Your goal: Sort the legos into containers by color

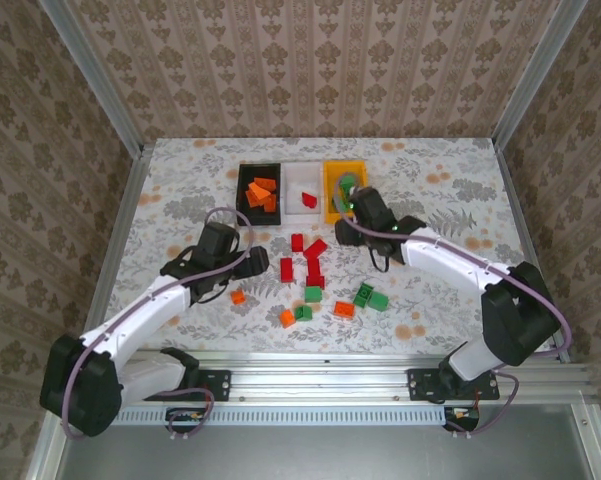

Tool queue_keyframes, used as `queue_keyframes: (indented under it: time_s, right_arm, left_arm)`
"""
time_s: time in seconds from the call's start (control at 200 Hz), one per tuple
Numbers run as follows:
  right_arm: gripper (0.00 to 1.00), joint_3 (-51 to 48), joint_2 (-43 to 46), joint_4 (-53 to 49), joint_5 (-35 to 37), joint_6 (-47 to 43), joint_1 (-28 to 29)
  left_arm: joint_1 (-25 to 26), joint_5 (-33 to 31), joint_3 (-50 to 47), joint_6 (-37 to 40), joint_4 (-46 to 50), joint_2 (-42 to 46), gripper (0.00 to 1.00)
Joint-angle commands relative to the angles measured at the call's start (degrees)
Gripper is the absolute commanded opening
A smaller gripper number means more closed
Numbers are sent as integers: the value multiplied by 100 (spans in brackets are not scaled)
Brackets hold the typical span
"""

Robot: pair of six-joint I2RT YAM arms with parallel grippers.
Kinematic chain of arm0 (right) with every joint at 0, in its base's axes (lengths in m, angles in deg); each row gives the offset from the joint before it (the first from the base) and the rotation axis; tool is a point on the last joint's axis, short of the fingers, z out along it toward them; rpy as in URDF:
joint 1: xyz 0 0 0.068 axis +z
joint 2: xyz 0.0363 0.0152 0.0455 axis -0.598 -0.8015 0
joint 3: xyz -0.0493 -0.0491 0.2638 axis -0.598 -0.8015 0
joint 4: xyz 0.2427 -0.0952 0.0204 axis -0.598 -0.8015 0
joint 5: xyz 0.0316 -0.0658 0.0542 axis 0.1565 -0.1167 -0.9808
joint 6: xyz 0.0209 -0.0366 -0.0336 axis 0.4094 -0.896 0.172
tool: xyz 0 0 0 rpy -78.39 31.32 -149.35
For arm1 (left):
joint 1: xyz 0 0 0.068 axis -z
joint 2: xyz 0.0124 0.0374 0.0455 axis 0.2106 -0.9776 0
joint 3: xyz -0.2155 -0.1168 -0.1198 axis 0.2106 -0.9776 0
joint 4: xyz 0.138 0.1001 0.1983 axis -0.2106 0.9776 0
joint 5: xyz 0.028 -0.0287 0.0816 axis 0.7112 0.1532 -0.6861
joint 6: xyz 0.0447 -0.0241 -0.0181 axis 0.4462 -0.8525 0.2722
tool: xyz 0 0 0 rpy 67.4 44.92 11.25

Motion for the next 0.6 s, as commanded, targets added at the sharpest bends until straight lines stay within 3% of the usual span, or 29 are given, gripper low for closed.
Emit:
queue_keyframes:
  time_s: [0.0,0.135,0.32,0.485,0.595]
  right_arm:
    - [53,-377,165,-52,-55,167,318]
    - [53,-629,124,9,305,116,423]
    - [51,-808,238,262,649,158,201]
    - [51,-936,302,590,516,304,49]
    - [51,-741,316,481,418,348,210]
  left_arm:
    - [142,-328,-263,-28,493,241,85]
    - [428,-205,-27,13,272,-43,80]
    - [1133,-516,852,10,19,-1348,76]
    - [1448,-685,1338,-220,-114,-2425,67]
    - [1509,-931,1320,-262,-54,-2434,68]
